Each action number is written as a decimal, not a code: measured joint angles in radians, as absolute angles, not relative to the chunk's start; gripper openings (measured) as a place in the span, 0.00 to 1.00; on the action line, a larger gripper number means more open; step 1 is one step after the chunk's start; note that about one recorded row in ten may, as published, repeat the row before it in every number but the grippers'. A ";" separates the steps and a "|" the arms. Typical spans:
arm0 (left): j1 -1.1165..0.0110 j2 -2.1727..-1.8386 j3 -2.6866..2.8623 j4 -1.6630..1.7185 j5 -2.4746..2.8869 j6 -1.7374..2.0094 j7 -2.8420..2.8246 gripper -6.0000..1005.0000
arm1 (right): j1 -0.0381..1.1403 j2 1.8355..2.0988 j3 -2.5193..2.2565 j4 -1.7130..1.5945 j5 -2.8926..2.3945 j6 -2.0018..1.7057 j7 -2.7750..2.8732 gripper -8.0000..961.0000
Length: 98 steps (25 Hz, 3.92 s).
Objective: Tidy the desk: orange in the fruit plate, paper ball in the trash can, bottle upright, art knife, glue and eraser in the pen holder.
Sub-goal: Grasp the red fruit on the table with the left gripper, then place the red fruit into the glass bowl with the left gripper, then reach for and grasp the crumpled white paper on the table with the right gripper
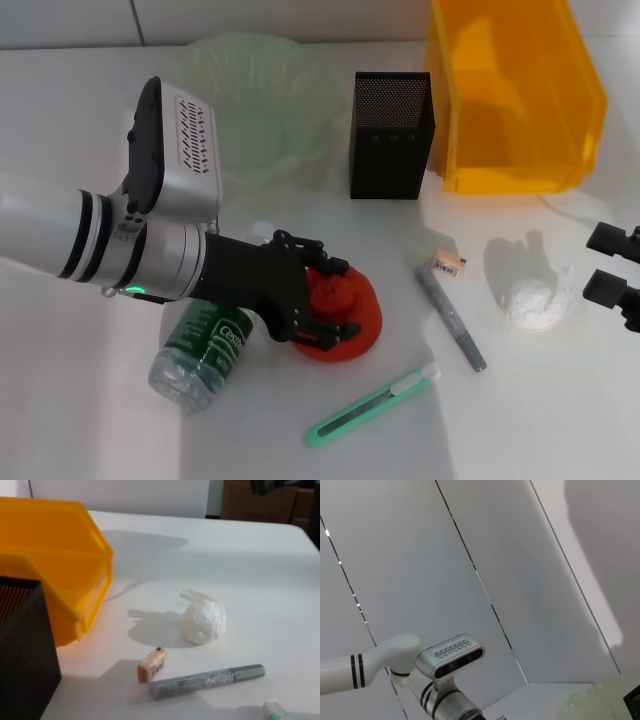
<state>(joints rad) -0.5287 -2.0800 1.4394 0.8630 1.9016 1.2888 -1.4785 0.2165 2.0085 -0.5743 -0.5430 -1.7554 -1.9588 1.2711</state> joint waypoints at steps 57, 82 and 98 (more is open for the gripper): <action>-0.599 -2.070 1.079 0.725 1.522 0.812 -1.509 0.24 | 0.244 2.064 -0.567 -0.440 -1.759 -1.915 1.217 0.75; -0.397 -1.991 0.963 0.738 1.737 1.803 -1.387 0.84 | 0.503 1.991 -0.587 -1.608 -2.151 -2.161 2.268 0.75; -0.406 -1.997 0.972 0.731 1.745 1.765 -1.396 0.83 | 0.614 2.081 -1.194 -1.460 -2.747 -1.897 2.335 0.75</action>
